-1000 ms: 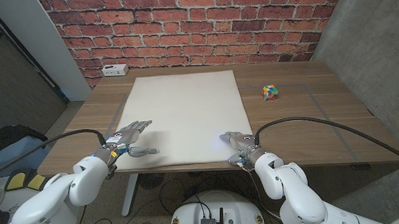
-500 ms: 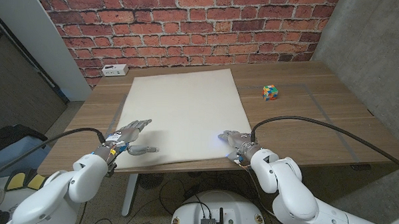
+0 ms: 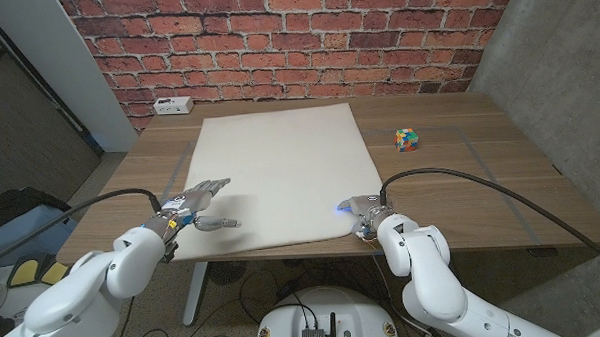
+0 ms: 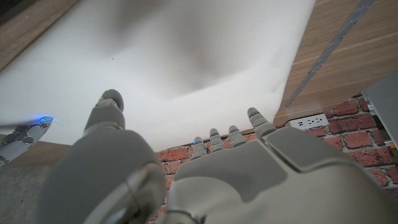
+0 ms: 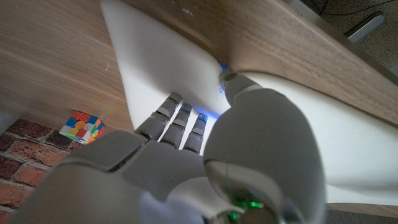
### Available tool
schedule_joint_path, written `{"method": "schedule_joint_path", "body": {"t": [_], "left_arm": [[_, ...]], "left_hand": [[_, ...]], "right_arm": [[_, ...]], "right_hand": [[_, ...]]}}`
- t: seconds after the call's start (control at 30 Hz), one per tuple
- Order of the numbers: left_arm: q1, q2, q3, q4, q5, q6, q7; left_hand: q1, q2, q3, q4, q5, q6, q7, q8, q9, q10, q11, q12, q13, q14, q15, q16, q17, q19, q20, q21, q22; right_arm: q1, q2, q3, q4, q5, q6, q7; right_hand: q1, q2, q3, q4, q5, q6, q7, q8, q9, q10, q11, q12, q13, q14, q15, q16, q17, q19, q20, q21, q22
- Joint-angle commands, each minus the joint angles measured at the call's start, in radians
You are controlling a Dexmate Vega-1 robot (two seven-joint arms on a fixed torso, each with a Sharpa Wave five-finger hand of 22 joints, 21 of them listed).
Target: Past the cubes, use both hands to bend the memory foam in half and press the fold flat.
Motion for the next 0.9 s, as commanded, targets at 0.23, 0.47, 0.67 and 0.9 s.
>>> {"method": "schedule_joint_path", "body": {"t": [0.23, 0.47, 0.67, 0.9], "left_arm": [[-0.016, 0.021, -0.004, -0.008, -0.07, -0.022, -0.024], [0.009, 0.006, -0.041, -0.009, -0.119, -0.11, -0.016], [0.031, -0.011, -0.057, -0.013, -0.118, -0.134, -0.016], [0.046, -0.031, -0.075, -0.012, -0.12, -0.172, -0.019]], "left_hand": [[0.015, 0.003, -0.015, 0.006, 0.011, -0.004, 0.001, 0.001, 0.001, -0.004, -0.009, 0.004, 0.004, -0.007, -0.006, 0.005, 0.002, 0.004, -0.001, -0.003, 0.0], [0.017, 0.0, -0.031, 0.01, 0.018, -0.011, 0.0, -0.001, 0.001, -0.011, -0.006, 0.001, 0.004, -0.011, -0.003, 0.003, 0.002, -0.007, 0.003, -0.008, 0.001], [0.017, -0.002, -0.039, 0.011, 0.021, -0.014, 0.002, -0.002, 0.001, -0.014, -0.004, 0.0, 0.004, -0.013, -0.001, 0.003, 0.002, -0.008, 0.007, -0.009, 0.001], [0.019, -0.004, -0.049, 0.012, 0.026, -0.019, 0.005, -0.004, 0.001, -0.018, 0.003, -0.001, 0.004, -0.018, 0.006, 0.002, 0.002, -0.014, 0.013, -0.011, 0.001]], "right_arm": [[-0.12, -0.021, 0.098, 0.02, 0.222, 0.124, -0.495], [-0.116, -0.011, 0.101, 0.004, 0.281, 0.113, -0.552], [-0.13, -0.012, 0.121, -0.016, 0.369, 0.12, -0.626], [-0.132, -0.004, 0.116, -0.03, 0.413, 0.096, -0.718]], "right_hand": [[-0.121, 0.1, -0.14, 0.083, -0.005, 0.547, 0.198, 0.071, 0.007, 0.469, 0.106, 0.145, 0.044, 0.395, -0.107, 0.247, 0.26, 0.092, 0.025, 0.071, 0.032], [-0.155, 0.115, -0.185, 0.087, 0.003, 0.608, 0.253, 0.057, 0.012, 0.56, 0.162, 0.207, 0.079, 0.456, -0.1, 0.359, 0.384, 0.098, 0.041, 0.087, 0.037], [-0.129, 0.127, -0.178, 0.061, 0.012, 0.642, 0.282, 0.057, 0.026, 0.623, 0.197, 0.263, 0.114, 0.475, -0.076, 0.42, 0.463, 0.118, 0.066, 0.107, 0.041], [-0.095, 0.119, -0.166, 0.025, 0.015, 0.661, 0.326, 0.071, 0.06, 0.664, 0.25, 0.321, 0.163, 0.504, -0.045, 0.501, 0.563, 0.133, 0.098, 0.129, 0.048]]}}
